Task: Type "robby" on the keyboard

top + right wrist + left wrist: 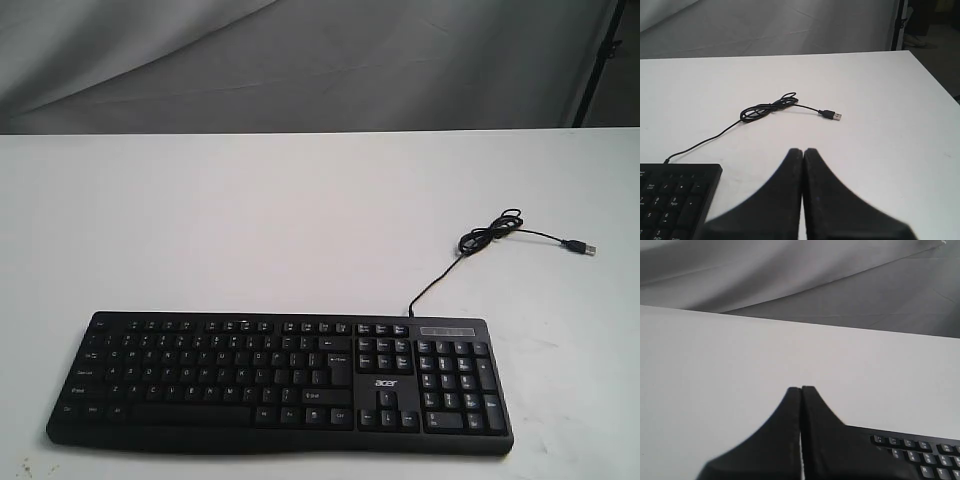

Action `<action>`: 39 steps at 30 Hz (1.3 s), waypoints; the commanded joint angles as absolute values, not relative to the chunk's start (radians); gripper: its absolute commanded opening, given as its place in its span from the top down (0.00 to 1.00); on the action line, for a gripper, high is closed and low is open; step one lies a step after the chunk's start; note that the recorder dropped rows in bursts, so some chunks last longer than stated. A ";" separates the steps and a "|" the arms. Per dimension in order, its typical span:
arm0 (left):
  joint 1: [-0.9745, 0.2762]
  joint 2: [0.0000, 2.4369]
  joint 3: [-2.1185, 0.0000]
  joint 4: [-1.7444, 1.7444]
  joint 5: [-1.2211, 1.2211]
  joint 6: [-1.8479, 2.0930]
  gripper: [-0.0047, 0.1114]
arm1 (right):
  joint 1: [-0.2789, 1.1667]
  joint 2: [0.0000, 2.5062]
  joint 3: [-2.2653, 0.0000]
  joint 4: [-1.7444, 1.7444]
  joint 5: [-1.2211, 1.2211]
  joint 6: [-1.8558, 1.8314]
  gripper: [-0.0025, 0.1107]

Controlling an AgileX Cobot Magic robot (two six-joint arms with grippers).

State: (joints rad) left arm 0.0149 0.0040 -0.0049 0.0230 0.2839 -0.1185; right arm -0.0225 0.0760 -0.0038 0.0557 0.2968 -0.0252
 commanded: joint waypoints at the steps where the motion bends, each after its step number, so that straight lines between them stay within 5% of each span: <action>1: 0.011 0.000 0.000 0.014 0.281 -0.120 0.96 | -0.019 0.073 0.000 0.045 0.295 -0.026 0.98; 26: 0.011 0.000 0.000 0.014 0.281 -0.120 0.96 | -0.019 0.079 -0.011 0.169 0.322 -0.026 0.98; 39: 0.011 0.000 0.000 0.014 0.281 -0.120 0.96 | -0.019 0.348 -0.480 0.172 0.366 -0.026 0.98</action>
